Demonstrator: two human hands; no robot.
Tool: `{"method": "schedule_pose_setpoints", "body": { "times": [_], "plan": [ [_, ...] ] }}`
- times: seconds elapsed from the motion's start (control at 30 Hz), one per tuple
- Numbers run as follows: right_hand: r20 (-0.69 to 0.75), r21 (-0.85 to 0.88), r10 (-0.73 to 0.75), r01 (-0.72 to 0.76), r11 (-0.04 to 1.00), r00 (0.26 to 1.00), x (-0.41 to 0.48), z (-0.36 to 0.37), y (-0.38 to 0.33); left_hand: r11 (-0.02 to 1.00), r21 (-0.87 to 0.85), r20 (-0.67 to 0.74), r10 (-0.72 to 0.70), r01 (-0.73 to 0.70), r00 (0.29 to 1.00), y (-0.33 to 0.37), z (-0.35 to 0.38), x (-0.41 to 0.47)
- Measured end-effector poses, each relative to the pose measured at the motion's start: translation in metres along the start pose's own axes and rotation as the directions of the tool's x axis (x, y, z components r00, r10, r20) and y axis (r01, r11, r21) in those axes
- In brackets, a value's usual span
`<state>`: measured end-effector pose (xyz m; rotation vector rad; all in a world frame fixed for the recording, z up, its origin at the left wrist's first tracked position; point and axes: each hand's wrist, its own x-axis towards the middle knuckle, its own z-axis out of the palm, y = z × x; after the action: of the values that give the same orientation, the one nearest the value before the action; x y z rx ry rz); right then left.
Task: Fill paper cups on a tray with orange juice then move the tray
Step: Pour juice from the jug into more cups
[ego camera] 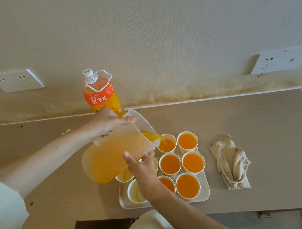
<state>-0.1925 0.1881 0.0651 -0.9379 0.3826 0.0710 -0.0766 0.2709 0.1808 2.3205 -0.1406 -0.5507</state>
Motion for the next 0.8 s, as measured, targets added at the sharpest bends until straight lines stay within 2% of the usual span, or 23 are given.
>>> {"method": "schedule_pose_setpoints", "body": {
  "times": [0.8],
  "plan": [
    [-0.004,0.004,0.004,-0.004,1.000,1.000,0.0009,-0.0009,0.0034,1.000,0.020,0.010,0.002,-0.002,1.000,0.0017,0.0000,-0.0023]
  ]
}}
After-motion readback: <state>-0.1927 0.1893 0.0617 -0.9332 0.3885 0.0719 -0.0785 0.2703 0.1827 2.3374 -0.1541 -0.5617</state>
